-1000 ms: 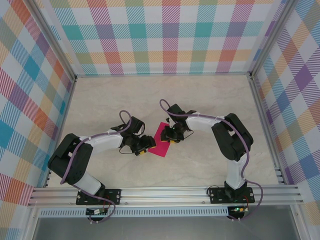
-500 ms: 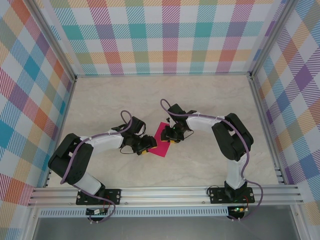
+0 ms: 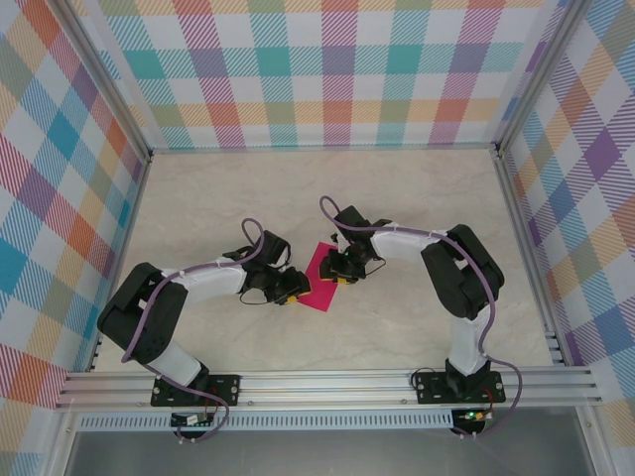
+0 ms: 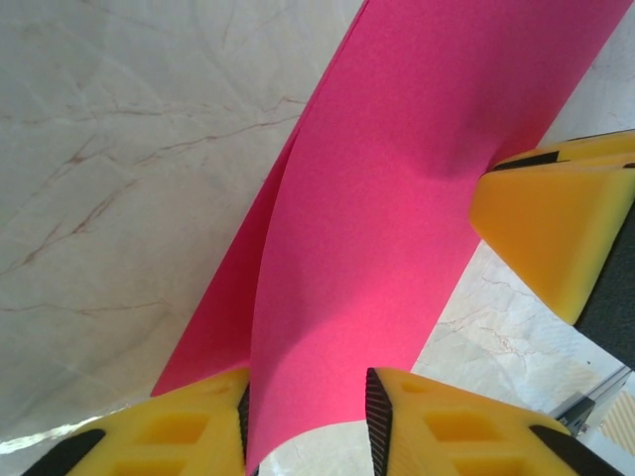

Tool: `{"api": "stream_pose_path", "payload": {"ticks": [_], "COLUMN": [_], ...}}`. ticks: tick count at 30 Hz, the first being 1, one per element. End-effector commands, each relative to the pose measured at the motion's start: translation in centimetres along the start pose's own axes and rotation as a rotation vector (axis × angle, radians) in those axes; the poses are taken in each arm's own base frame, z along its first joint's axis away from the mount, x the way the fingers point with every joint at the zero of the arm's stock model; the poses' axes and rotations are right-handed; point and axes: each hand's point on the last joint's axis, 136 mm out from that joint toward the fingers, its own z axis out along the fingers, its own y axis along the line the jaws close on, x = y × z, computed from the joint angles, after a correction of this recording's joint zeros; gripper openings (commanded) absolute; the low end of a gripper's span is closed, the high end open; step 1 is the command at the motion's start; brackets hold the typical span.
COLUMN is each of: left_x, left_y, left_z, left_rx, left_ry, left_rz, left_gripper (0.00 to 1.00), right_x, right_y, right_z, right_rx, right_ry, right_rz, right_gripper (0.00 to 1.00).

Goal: Fold a paper plane with a square sheet of paper (pick it up from the middle)
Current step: Fold the triangle a second time at the center of the table.

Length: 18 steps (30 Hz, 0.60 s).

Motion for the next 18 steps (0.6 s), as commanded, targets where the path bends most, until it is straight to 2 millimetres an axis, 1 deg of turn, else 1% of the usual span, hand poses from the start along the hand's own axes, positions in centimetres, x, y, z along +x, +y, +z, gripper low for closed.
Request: {"api": "stream_pose_path", "payload": {"ticks": [1,5,10,15,18], "left_x": [-0.1,0.1,0.3,0.3,0.3], "left_y": [-1.9,-3.0,-4.9,-5.6,-6.3], "left_z": [-0.2,-0.7,-0.9,-0.7,-0.8], "left_rx": [0.048,0.089,0.144,0.16,0.184], "left_ry": [-0.006,-0.012,-0.012,-0.008,-0.01], "left_rz": [0.041,0.067,0.109,0.123,0.13], "left_gripper": [0.32,0.3,0.28,0.28,0.3], "right_x": [1.9,1.3,0.8,0.6,0.6], "right_y": [-6.1,-4.5,-2.7,-1.9,-1.9], "right_z": [3.4,2.7,1.7,1.2,1.2], "right_rx": [0.194,0.136,0.075,0.038,0.025], "right_ry": [0.051,0.031,0.009,0.001,0.009], "right_rz": [0.061,0.036,0.01,0.005,0.013], "right_gripper": [0.39,0.37,0.31,0.28,0.27]}}
